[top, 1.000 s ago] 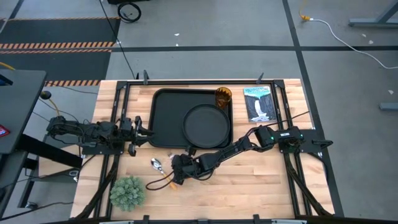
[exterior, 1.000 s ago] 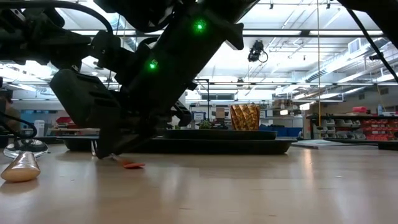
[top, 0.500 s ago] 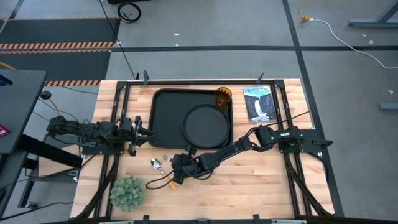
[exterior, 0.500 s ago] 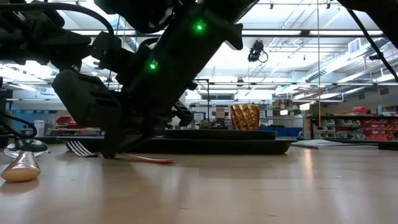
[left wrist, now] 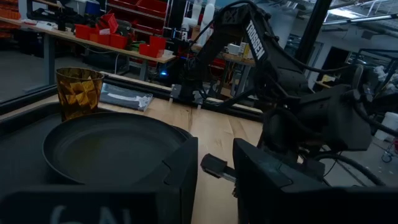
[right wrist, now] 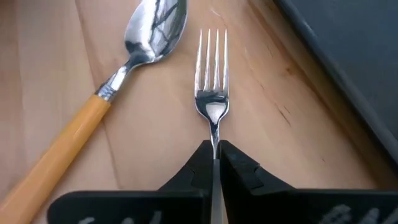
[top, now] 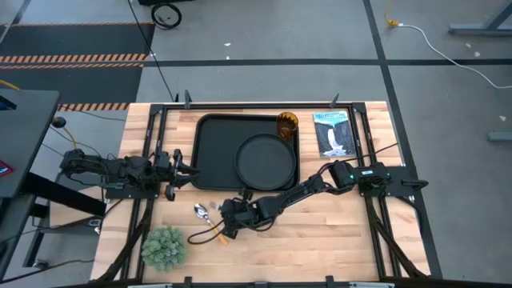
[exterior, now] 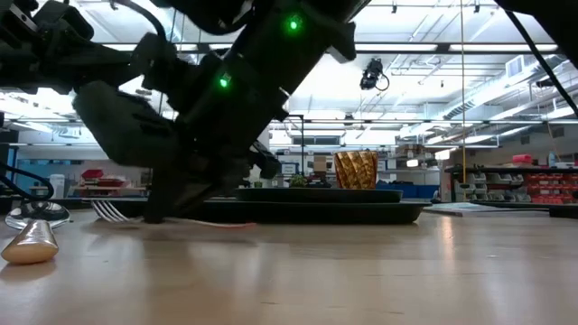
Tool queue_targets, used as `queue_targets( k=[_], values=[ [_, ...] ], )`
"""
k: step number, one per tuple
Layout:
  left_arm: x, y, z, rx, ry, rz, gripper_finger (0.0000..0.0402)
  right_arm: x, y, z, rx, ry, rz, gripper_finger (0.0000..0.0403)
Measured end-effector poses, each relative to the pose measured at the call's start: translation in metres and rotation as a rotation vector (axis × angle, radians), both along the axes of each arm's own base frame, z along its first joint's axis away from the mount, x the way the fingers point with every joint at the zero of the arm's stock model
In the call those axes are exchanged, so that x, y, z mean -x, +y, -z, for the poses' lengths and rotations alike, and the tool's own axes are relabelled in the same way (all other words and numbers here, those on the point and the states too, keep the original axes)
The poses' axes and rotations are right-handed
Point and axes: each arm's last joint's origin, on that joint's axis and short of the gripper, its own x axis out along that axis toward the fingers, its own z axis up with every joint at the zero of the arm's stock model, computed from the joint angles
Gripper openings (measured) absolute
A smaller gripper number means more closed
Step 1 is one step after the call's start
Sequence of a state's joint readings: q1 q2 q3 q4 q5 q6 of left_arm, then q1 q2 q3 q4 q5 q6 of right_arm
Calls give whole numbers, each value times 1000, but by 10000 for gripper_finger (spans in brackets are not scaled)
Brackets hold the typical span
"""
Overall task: Pick and place plate/cup/fork/spoon on tray
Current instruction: Put the orange fork on the black tray on the left side of the black plate
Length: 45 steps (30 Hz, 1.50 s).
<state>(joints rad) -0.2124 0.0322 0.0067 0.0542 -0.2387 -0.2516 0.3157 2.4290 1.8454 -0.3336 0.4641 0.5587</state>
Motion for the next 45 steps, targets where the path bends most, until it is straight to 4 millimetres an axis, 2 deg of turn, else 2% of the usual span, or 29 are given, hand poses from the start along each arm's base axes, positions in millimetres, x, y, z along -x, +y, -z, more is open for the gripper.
queue_targets(
  k=[7,19,24,34,42,45],
  values=[
    [0,0,0,0,2,0,110,0,-1,-15,0,-42,22,20],
    [0,0,0,6,4,0,110,1,-2,-21,2,-55,34,20],
    [0,0,0,6,4,0,110,0,-4,-32,-8,-99,61,20],
    [0,0,0,7,1,-2,110,-15,-33,-38,-99,-244,231,20],
    [0,0,0,8,0,-3,110,-24,-53,-48,-26,-399,374,20],
    [0,0,0,8,1,-3,110,-25,-65,-48,-14,-408,419,20]
  ],
)
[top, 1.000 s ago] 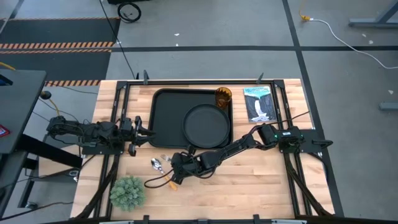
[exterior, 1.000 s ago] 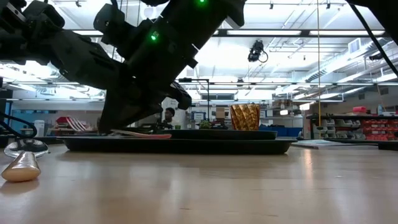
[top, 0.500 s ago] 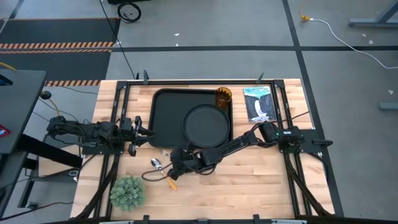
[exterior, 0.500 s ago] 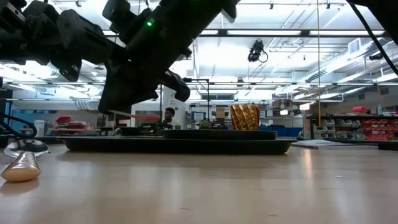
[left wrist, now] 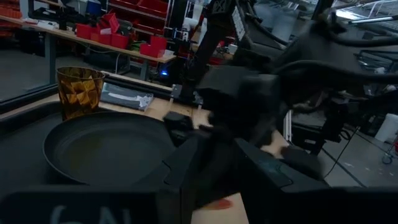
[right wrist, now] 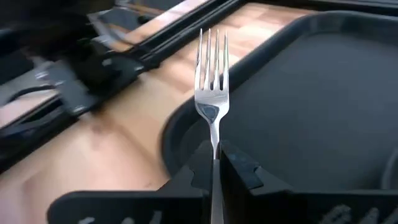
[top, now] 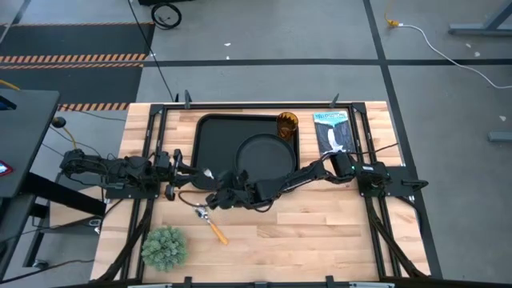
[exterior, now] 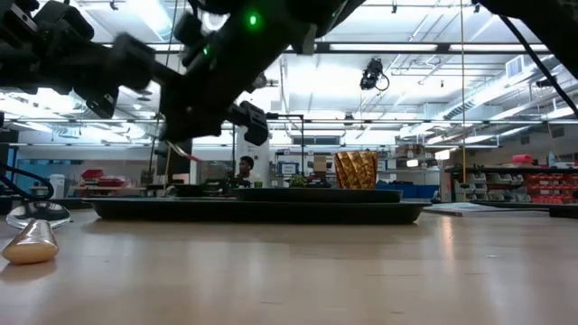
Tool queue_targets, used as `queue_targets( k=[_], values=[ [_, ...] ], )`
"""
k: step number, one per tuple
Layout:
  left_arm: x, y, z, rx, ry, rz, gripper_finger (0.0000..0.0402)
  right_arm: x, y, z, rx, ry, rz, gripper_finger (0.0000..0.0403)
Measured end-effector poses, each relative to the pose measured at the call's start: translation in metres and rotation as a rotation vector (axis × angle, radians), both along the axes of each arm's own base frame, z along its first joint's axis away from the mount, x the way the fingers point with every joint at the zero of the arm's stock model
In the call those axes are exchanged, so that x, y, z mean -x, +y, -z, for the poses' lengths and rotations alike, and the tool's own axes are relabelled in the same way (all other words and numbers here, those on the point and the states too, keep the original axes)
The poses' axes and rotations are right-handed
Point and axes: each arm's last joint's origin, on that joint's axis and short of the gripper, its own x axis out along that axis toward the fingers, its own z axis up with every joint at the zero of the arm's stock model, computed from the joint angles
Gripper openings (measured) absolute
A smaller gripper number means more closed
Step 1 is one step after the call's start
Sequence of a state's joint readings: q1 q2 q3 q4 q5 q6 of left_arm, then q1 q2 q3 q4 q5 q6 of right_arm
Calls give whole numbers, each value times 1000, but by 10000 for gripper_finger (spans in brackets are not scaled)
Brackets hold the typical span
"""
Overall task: Pick and place plate/cup/fork/spoon on tray
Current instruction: Put the orange fork on the black tray on the left side of the black plate
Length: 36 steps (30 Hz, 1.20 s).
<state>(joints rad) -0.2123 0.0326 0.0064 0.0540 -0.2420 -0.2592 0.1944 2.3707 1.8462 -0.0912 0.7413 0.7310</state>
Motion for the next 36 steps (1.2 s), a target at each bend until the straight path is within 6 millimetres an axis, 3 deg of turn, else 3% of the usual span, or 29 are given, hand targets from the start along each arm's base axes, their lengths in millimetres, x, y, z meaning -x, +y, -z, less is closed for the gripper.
queue_targets(
  k=[8,13,24,36],
  values=[
    [0,3,-1,5,-8,-101,110,-6,-50,1,-96,-61,123,21],
    [2,7,-3,-6,-4,-237,110,-9,-69,-3,-142,-148,177,20],
    [5,15,-2,-99,49,-548,110,-7,-82,1,-244,-175,248,19],
    [6,16,-2,-49,36,-605,110,1,-82,11,-313,-129,348,20]
  ],
)
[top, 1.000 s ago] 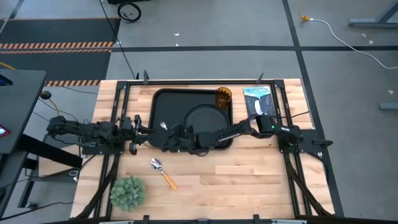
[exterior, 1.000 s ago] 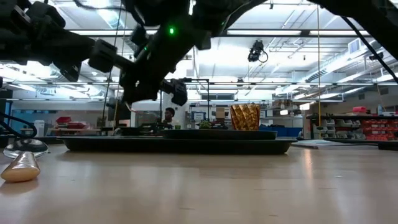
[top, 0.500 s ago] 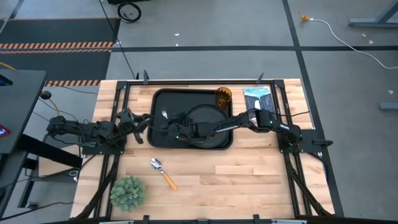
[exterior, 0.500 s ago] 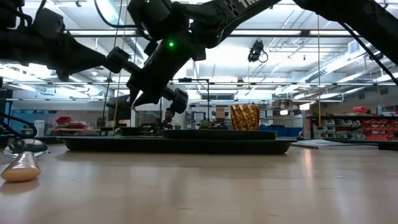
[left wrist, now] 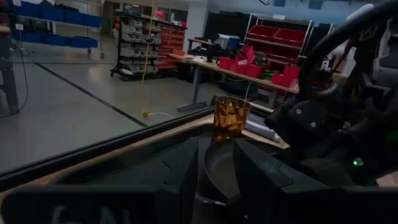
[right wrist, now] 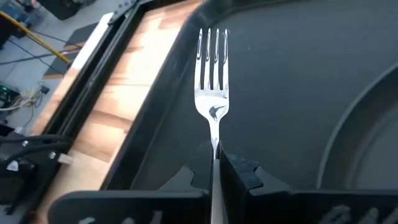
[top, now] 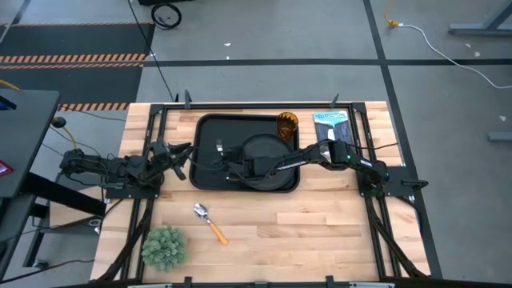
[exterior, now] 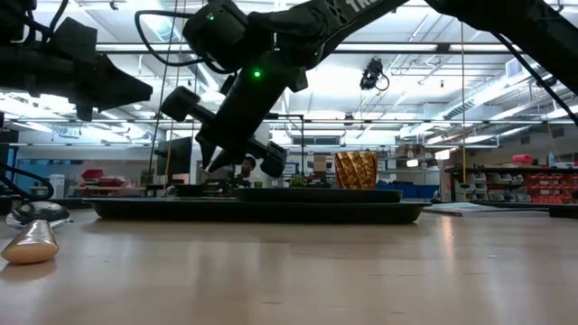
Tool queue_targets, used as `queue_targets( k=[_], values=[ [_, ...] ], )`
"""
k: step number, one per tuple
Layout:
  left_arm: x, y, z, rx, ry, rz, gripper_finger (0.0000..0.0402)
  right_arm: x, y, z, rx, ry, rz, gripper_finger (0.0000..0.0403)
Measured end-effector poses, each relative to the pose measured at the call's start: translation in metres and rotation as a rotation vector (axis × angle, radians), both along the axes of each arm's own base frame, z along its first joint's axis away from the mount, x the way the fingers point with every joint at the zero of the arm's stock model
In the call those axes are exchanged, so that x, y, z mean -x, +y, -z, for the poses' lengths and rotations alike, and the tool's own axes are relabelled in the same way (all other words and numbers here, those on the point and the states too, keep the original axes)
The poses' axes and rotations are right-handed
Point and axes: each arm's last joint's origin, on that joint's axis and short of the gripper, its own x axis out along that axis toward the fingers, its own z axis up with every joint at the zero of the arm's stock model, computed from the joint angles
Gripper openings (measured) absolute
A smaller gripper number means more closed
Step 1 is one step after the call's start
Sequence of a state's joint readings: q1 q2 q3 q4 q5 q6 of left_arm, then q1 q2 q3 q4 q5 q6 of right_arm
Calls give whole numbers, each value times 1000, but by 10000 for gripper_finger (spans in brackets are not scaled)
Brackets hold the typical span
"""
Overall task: Pick and place plate/cup/fork/spoon on tray
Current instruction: Put the orange fork on the black tray on the left side of the black plate
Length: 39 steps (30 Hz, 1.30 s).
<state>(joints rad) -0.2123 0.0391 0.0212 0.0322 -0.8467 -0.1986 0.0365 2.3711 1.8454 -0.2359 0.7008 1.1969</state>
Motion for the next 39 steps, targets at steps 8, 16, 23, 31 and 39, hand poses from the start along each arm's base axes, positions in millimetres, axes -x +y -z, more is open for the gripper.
queue_targets(
  k=[8,16,23,31,39],
  values=[
    [0,0,0,21,-15,4,110,5,-6,5,-16,51,37,20],
    [0,0,0,21,-16,6,110,7,-13,7,-43,75,48,20],
    [0,-1,0,22,-17,23,110,8,-16,8,-61,83,38,20],
    [0,-1,0,22,-17,25,110,7,-19,8,-77,60,62,21],
    [0,-1,0,22,-16,25,110,8,-23,8,-88,50,80,21]
  ],
)
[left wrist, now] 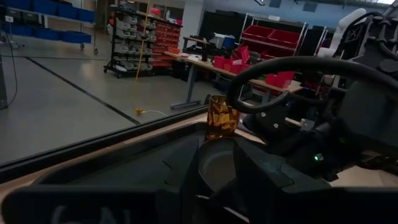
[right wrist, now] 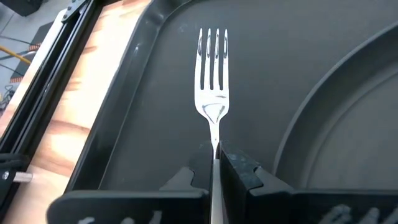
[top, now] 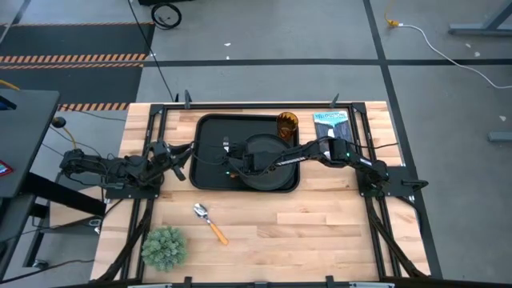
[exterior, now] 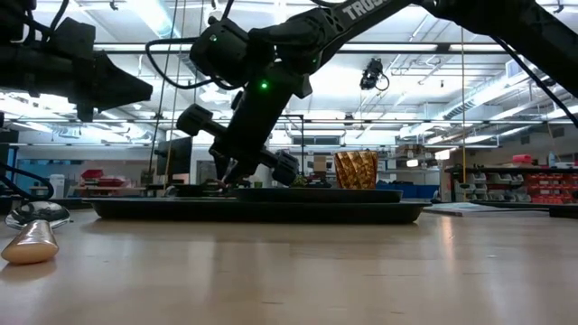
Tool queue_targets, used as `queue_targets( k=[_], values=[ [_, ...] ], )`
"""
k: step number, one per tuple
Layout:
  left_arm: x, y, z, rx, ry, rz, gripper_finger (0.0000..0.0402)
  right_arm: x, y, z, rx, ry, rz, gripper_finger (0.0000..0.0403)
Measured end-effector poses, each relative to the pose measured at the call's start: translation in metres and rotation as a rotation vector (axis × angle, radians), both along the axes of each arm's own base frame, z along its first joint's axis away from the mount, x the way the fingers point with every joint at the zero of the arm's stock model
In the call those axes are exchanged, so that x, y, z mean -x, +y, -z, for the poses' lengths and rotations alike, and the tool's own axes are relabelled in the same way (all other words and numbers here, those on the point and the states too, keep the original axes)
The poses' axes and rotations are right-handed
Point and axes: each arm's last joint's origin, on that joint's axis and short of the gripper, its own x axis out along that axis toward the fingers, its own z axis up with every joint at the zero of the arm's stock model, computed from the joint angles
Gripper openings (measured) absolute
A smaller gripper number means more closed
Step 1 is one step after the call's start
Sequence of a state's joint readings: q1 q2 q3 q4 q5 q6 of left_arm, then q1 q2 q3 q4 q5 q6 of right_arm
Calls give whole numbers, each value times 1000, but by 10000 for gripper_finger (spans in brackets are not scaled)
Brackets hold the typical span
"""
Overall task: Pick and place plate/cup/fork/spoon on tray
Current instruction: Put the orange fork on the black tray on the left side of the black plate, then adjust the orange fork
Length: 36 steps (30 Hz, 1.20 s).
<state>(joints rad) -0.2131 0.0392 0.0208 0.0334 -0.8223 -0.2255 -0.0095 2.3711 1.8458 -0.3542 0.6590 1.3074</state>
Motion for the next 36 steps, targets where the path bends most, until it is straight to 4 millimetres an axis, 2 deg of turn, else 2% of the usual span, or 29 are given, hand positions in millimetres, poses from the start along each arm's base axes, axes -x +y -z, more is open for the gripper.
queue_targets(
  k=[12,25,28,31,34,36],
  values=[
    [0,0,0,-1,1,0,110,-1,-14,-1,-28,-23,16,23],
    [0,0,0,-1,2,0,110,-2,-15,-2,-20,-33,7,79],
    [0,0,0,-2,3,0,110,-4,-16,-4,8,-22,-37,80],
    [0,0,0,-9,9,7,110,-8,-14,-8,16,-16,-152,81],
    [-1,-2,0,-52,36,81,110,-11,-16,-16,-10,20,-285,79],
    [-2,-3,1,-75,53,116,110,-9,-15,-20,4,87,-315,79]
  ],
)
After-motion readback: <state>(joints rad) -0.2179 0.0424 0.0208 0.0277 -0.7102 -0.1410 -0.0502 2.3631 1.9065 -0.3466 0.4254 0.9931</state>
